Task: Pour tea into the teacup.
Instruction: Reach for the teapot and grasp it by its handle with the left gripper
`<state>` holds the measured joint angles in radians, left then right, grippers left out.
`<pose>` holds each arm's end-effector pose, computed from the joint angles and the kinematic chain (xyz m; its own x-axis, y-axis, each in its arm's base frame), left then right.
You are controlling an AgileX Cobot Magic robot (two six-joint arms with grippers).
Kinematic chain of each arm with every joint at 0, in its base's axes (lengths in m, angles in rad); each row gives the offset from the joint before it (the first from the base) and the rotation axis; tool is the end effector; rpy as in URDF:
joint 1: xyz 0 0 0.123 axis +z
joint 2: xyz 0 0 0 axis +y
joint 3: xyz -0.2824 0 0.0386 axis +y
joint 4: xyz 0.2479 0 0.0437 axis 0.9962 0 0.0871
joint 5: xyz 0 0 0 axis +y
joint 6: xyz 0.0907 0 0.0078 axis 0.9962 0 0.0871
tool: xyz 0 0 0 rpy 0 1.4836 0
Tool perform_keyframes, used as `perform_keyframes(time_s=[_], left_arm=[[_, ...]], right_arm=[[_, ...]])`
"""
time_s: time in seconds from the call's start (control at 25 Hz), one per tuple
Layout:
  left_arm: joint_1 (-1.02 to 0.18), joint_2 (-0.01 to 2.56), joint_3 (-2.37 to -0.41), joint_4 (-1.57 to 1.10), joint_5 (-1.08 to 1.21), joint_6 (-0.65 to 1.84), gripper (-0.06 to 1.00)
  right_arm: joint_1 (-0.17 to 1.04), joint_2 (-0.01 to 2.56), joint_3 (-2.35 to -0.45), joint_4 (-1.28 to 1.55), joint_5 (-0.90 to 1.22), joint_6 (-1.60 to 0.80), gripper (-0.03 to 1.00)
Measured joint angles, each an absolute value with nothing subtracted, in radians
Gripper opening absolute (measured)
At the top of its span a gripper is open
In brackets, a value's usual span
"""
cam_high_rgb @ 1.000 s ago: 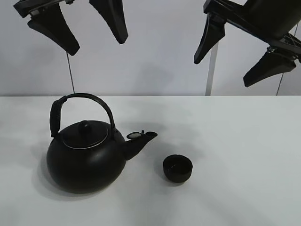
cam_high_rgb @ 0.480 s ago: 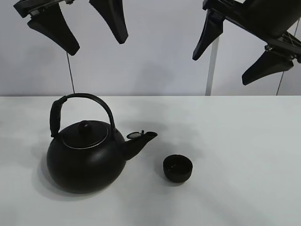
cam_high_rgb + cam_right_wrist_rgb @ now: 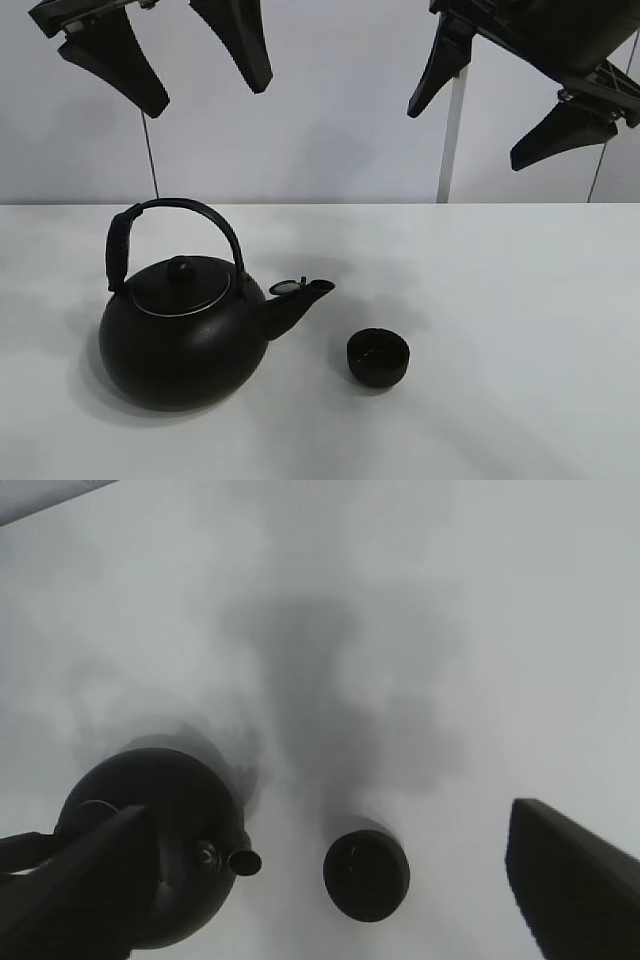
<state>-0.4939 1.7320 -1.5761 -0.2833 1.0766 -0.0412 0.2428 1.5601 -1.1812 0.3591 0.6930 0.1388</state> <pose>0.3176 -0.1965 0.3204 -0.8810 0.2790 -0.3821 0.4023 0.8667 -0.2949 0.3187 0.1000 0.2823 -0.8693 0.1940 -0.4547 -0.0068 0.9150 0.4034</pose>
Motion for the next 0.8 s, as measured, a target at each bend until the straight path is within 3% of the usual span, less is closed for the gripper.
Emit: perform_keyframes(time_s=[0.52,0.64,0.8], left_arm=[[-0.484,1.705,-1.563,-0.232,1.093,0.043,0.63],[-0.474,1.592,-1.463,-0.141,1.007,0.077,0.63],[-0.474,1.388,-1.169,-0.097,0.680,0.090,0.63]], right_arm=[[0.243,1.560,-1.181,0.361,0.604,0.141,0.65],[0.243,1.560,-1.181,0.361,0.584,0.142,0.65],[0.243,1.560,-1.181,0.362,0.551,0.142,0.65]])
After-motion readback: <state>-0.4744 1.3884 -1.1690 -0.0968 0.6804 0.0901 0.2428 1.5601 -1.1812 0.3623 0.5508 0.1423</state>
